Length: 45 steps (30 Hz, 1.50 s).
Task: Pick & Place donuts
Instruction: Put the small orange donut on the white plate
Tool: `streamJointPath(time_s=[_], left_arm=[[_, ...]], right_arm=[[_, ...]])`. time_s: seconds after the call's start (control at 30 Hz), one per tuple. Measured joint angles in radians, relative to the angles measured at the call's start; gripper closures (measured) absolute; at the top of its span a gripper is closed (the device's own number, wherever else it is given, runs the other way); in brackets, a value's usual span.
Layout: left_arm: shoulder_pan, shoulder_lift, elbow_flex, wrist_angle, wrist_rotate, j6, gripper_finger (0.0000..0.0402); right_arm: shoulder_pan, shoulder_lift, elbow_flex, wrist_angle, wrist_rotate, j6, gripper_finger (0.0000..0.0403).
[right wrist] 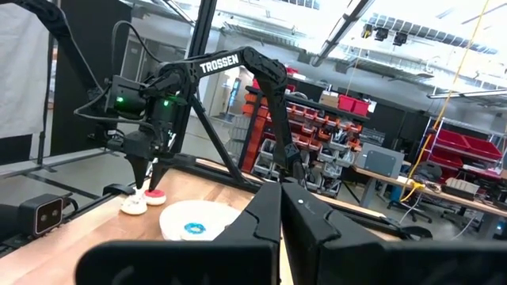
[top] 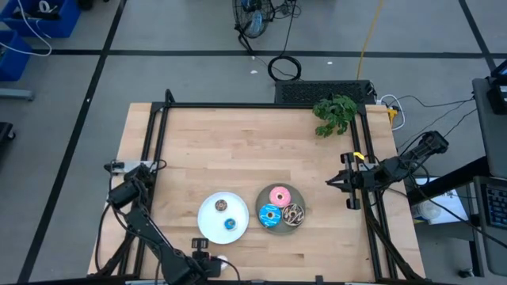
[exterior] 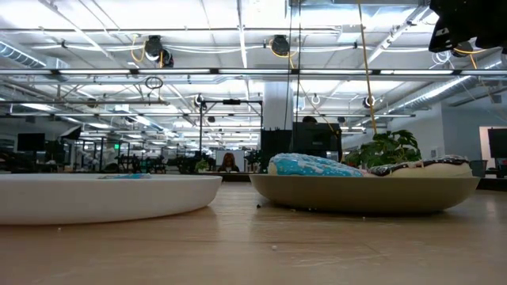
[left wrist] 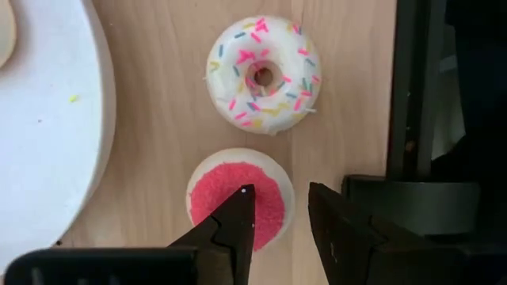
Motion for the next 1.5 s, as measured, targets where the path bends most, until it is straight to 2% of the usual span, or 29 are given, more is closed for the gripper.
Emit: streamJointPath(time_s=[0.27,0.6,0.73,0.93,1.1,1.3,1.5], left_arm=[[0.006,0.056,0.004,0.002,0.042,0.006,0.0277],[0.017,0.06,0.003,-0.007,0.052,0.006,0.0278],[0.017,0.059,0.003,-0.013,0.048,0.009,0.0308],[0.017,0.05,0.001,-0.032,0.036,0.005,0.0387],[0.018,0.05,0.001,-0.044,0.048,-0.017,0.0381],[0.014,0.055,0.073,-0.207,0.034,-0.025,0.0387],[0.021,0.054,0.191,-0.386,-0.056,0.011,0.0382]], right_arm=[[0.0,0.0,0.0,0.002,0.0,0.0,0.0403],[0.0,0.0,0.0,0.002,0.0,0.0,0.0403],[0.0,0.0,0.0,0.003,0.0,-0.001,0.0403],[0.0,0.0,0.0,0.002,0.0,-0.002,0.0403],[0.0,0.0,0.0,0.003,0.0,-0.003,0.0403],[0.0,0.0,0.0,0.002,0.0,-0.003,0.0403],[0.0,0.0,0.0,0.003,0.0,-0.003,0.0403]])
